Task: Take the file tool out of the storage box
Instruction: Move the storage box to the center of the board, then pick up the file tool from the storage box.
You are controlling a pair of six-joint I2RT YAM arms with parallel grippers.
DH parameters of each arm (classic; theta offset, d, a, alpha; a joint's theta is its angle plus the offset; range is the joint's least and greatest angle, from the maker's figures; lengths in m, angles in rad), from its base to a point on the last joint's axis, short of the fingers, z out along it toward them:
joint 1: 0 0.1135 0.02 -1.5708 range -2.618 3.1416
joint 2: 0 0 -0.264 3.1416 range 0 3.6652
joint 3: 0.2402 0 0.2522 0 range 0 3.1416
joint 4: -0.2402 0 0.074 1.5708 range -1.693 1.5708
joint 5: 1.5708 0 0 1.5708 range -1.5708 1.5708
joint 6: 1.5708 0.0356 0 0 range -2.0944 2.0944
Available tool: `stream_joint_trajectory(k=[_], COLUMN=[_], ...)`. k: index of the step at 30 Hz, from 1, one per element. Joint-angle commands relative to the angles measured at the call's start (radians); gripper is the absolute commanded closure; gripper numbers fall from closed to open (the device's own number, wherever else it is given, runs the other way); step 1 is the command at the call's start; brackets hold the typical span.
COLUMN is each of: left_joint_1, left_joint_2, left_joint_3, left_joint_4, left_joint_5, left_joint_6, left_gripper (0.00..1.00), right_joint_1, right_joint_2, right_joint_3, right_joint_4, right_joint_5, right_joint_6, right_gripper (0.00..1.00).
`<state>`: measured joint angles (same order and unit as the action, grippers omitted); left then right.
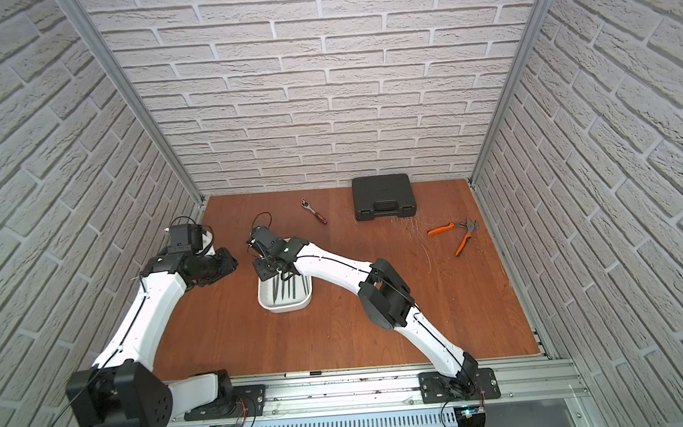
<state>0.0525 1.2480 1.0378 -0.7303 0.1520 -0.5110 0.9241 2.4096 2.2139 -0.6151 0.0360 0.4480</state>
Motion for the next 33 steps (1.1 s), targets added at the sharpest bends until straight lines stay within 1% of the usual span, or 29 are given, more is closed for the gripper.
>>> stream_joint_trajectory(k=[1,9,20,27,33], left_joint_1=[0.007,0.007,0.007,0.007,0.007], left_joint_2=[-0.022,-0.036,-0.041,-0.04,-0.036], left_joint_3=[-0.028,-0.042,-0.067,-0.075,-0.083], left_joint_4=[0.015,-0.006,-0.003,-0.014,-0.01], left_joint_5=[0.03,0.037,0.053,0.043,0.044], left_joint_6=[0.006,0.026,0.026,0.039,0.036], left_gripper=[0.54,0.54,0.53,0.53,0.53], right_joint_1=[-0.004,-0.027,-0.047,-0.059,-0.059], right_joint_2=[0.017,0.057,0.159,0.204,0.233], right_joint_3=[0.04,0.054,0.177,0.23,0.236], right_joint_4=[0.012,0.021,-0.022,-0.029,-0.028], right_joint_5=[0.003,0.024,0.04,0.021,0.006], right_joint_6=[0.044,0.07,0.067,0.061,0.073], right_gripper=[0.62,0.66,0.65,0.65,0.64])
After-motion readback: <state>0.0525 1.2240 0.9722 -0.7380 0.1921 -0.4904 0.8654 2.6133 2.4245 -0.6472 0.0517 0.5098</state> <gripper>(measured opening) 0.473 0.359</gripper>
